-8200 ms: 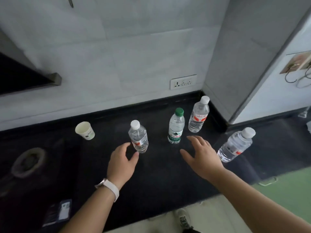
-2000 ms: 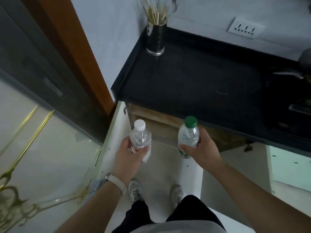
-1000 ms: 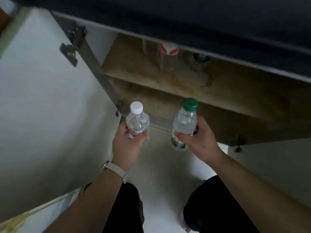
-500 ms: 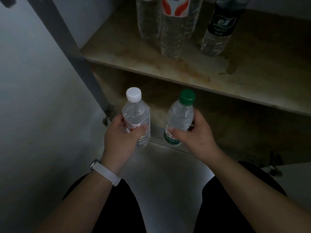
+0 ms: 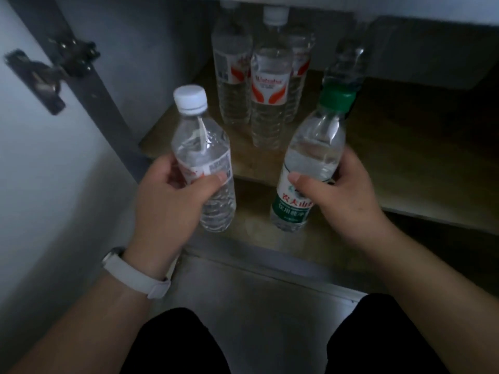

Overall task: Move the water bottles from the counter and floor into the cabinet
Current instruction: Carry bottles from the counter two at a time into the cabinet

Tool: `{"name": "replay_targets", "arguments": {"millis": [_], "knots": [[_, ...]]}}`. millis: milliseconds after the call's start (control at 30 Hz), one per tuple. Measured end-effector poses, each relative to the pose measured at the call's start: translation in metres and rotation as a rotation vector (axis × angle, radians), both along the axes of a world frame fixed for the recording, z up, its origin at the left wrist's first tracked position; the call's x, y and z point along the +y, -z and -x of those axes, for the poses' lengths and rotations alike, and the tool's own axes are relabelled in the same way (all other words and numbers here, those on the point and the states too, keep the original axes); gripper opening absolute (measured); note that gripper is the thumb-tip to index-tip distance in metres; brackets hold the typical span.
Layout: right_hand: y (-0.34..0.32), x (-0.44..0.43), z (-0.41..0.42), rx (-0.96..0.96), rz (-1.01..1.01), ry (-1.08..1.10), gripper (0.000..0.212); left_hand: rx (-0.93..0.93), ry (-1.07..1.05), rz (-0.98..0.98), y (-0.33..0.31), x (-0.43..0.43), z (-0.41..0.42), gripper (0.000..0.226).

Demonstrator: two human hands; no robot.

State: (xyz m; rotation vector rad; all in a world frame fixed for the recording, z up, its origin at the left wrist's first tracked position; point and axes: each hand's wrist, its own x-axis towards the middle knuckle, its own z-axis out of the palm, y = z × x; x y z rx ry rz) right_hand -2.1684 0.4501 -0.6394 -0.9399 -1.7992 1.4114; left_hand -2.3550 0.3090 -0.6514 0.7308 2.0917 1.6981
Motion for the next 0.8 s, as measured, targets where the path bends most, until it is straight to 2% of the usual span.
{"name": "replay_targets", "arguments": {"millis": [133, 367, 567, 800], "knots": [[-0.021, 0.019, 0.006, 0.020, -0.053, 0.035, 0.044, 0.030, 0.002, -0.043, -0.026, 0.020, 0.011, 0.037], [-0.035, 0.050, 0.019, 0.025, -0.106, 0.090, 0.044, 0.073, -0.035, -0.092, -0.050, 0.060, 0.030, 0.043], [-0.035, 0.068, 0.031, -0.003, -0.133, 0.106, 0.042, 0.088, -0.050, -0.086, -0.046, 0.089, 0.046, 0.046], [-0.026, 0.078, 0.038, -0.007, -0.135, 0.123, 0.050, 0.137, -0.018, -0.063, -0.028, 0.104, 0.049, 0.043]]}}
